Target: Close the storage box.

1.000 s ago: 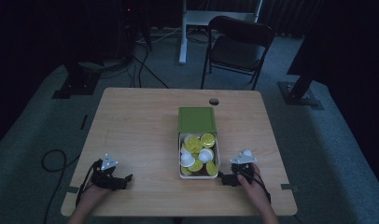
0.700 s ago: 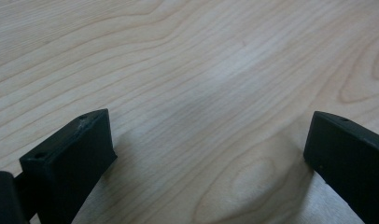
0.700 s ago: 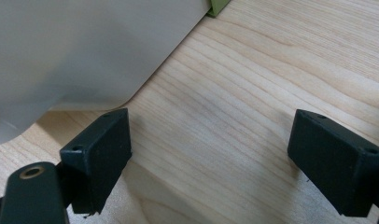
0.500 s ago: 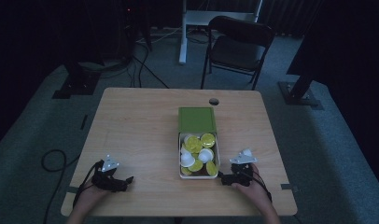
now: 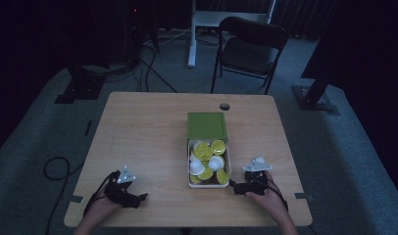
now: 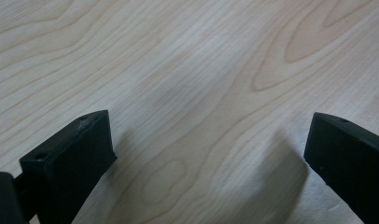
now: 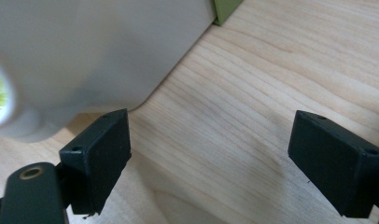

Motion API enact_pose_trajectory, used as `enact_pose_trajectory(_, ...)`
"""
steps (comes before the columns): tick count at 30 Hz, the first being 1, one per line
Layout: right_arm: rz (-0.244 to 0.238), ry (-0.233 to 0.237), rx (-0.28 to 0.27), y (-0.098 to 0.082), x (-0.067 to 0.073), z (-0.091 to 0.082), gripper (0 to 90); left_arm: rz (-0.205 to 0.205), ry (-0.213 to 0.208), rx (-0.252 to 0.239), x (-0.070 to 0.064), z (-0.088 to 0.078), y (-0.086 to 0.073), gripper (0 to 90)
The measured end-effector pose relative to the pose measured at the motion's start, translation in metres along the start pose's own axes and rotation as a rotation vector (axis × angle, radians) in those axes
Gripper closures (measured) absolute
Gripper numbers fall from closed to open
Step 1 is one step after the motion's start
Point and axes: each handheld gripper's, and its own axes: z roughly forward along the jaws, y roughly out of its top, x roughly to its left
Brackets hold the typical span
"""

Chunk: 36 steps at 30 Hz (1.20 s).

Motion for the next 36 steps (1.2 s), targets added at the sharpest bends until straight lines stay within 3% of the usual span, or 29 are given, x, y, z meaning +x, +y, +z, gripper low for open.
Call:
enact_pose_trajectory(12,0.004,0.029,-0.036,-0.001,0.000,-0.019,12.2,0.056,-0.049,-0.018,-0.015,-0.003,0.017,1.4)
enact_pose_trajectory(26,0.018,0.069,-0.107,0.004,0.002,-0.036,12.0,0.098,-0.051,-0.100,-0.030,-0.008,0.044,1.4)
enact_pose_trajectory(29,0.012,0.078,-0.120,0.007,0.003,-0.038,12.0,0.125,-0.044,-0.124,-0.035,-0.009,0.051,1.4)
enact_pose_trajectory(36,0.015,0.103,-0.149,0.010,0.006,-0.041,12.0,0.148,-0.070,-0.169,-0.044,-0.006,0.062,1.4)
